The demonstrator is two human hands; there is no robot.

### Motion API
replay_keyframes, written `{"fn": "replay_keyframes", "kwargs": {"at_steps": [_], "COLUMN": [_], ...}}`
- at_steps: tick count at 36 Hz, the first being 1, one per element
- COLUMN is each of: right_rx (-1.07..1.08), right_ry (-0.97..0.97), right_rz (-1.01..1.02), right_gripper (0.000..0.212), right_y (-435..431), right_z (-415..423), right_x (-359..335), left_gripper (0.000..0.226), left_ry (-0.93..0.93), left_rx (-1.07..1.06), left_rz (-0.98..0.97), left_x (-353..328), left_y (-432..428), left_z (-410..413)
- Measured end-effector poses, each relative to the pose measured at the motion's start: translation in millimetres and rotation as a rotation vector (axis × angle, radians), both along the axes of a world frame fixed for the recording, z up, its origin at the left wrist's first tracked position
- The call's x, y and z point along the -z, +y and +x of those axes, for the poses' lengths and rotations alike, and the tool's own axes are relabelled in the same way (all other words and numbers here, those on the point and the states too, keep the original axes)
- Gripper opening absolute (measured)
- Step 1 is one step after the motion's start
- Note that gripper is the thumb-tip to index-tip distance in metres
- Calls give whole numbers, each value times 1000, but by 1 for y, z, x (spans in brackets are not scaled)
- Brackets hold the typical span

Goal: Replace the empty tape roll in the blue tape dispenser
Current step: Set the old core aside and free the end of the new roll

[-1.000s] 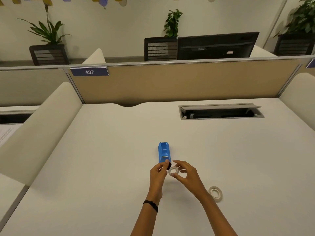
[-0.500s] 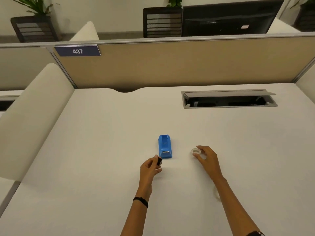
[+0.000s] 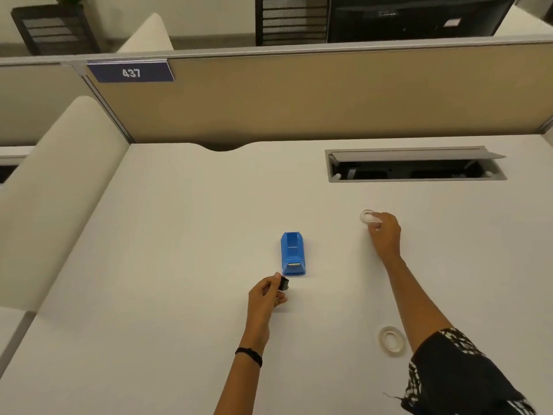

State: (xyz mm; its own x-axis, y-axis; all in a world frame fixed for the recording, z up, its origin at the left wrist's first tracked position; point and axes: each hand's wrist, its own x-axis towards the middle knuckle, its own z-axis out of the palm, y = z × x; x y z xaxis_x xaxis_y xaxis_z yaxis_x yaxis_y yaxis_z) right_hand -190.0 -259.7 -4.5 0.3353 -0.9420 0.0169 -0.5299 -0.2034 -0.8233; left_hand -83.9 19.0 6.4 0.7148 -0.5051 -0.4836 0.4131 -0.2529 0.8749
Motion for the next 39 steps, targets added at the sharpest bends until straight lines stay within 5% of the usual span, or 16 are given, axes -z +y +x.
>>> {"fn": "replay_keyframes", "kwargs": {"at_steps": [18,30,35,39], "right_rx": [-262,-387,-380,-376], "right_ry": [106,424,527,417], "right_rz": [145,122,30,118], "right_gripper": [15,40,34,33], "right_y": [91,155,181,187], "right_z": [-134,-163,-159,-155], "right_x": [-7,-14,-13,-17], "left_gripper": [17,13,13,9], "left_ry": [-24,-56,-36,-28], "left_rx": [127,119,127,156], "left_rz": [-141,-168,-202,-217], "left_x": [-24,-34,-36,-39], "left_y": [7,11,14,17], "left_z": [-30,-53,-63,-68]}}
